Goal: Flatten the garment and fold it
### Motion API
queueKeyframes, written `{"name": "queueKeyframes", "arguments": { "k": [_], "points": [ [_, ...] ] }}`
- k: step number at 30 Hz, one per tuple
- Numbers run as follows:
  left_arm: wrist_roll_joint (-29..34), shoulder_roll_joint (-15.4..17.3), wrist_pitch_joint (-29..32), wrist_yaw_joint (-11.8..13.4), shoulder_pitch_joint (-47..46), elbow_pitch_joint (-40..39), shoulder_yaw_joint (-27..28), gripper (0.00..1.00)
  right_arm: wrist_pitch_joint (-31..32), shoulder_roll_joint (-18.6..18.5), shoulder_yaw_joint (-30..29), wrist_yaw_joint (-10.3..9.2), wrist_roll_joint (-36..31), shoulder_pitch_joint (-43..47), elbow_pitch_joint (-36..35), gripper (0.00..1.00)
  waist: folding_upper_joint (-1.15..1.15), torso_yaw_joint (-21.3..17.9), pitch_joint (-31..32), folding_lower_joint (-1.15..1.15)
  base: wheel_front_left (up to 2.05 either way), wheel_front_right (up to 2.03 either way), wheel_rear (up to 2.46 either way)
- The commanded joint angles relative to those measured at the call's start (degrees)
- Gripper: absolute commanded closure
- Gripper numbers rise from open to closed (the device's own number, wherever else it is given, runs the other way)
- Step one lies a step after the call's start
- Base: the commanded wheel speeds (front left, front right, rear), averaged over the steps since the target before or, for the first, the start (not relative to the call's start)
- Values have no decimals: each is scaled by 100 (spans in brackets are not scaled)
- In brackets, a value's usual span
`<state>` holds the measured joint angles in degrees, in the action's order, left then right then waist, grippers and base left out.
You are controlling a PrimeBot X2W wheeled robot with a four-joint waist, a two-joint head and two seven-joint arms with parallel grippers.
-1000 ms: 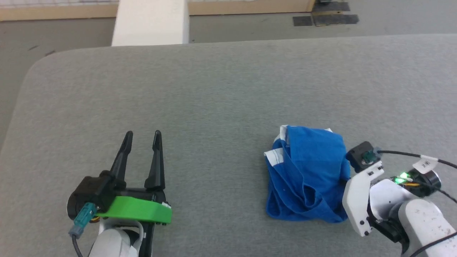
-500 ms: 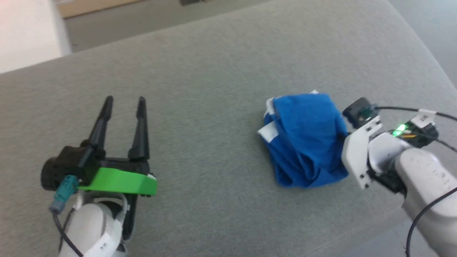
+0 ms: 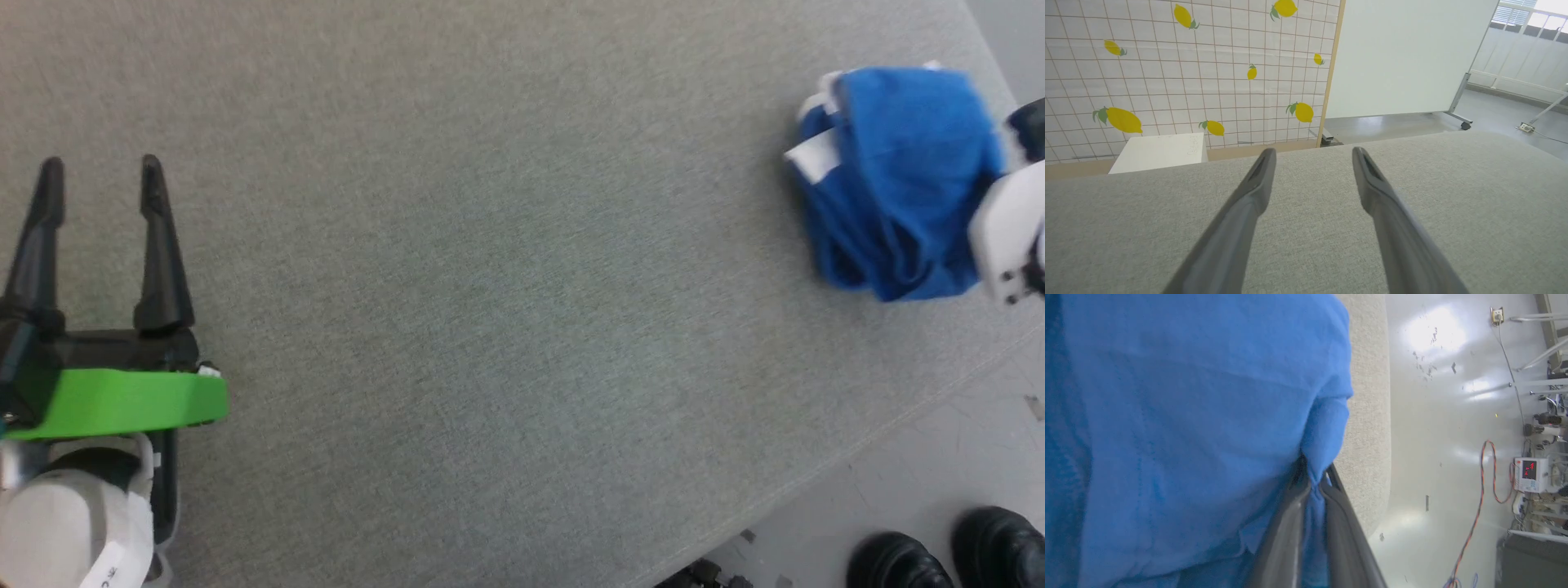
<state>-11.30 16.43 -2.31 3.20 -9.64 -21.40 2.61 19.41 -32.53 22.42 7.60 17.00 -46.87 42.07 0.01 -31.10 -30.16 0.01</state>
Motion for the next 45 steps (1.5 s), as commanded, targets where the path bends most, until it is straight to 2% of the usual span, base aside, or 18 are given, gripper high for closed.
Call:
{"name": "queueKeyframes", "arguments": {
  "k": [1,6,12,13,14,15,23,29,30,31,33,39,45],
  "points": [
    [105,98,80,52,71,-134,52,0,-124,-59,-57,-11,-85,-198,152,100,-1,98,-526,-1,0,0,0],
    [154,190,315,115,184,-486,127,0,-456,-229,-430,-11,-341,-677,722,100,-1,191,-667,-1,0,0,0],
    [169,242,455,186,313,-734,216,0,-668,-257,-1000,-11,-676,-1044,1382,100,-1,236,-730,-1,0,0,0],
    [170,252,472,188,324,-758,222,0,-693,-258,-1074,-11,-740,-1081,1484,81,-1,244,-735,-1,0,0,0],
    [168,262,490,190,332,-782,227,0,-711,-260,-1188,-11,-814,-1130,1619,28,-1,253,-738,-1,0,0,0],
    [164,269,498,191,336,-794,230,0,-724,-261,-1293,-11,-874,-1166,1723,0,-1,259,-732,-1,0,0,0],
    [92,215,397,242,438,-739,257,0,-1320,-116,-1782,-11,-1341,-1436,1985,0,-1,281,-481,-1,0,0,0],
    [-83,12,57,249,400,-446,162,0,-2306,133,-1905,-11,-1329,-1571,1537,0,-1,447,-57,-1,0,0,0],
    [-136,-41,-34,238,373,-348,132,0,-2532,236,-1913,-11,-1273,-1564,1383,0,-1,502,68,-1,0,0,0],
    [-263,-181,-260,221,374,-49,74,0,-3019,616,-1793,-11,-1018,-1424,891,0,-1,667,415,-1,0,0,0],
    [-342,-291,-425,232,364,130,52,0,-3200,832,-1741,-11,-824,-1278,506,0,-1,806,623,-1,0,0,0],
    [-540,-550,-844,244,384,538,26,0,-3409,1665,-2027,-11,-378,-484,-889,0,-1,1266,1210,-1,0,0,0],
    [-609,-683,-1073,241,359,844,34,0,-3437,2637,-2544,-11,-385,595,-2333,0,-1,1817,1642,-1,0,0,0]
  ]
}}
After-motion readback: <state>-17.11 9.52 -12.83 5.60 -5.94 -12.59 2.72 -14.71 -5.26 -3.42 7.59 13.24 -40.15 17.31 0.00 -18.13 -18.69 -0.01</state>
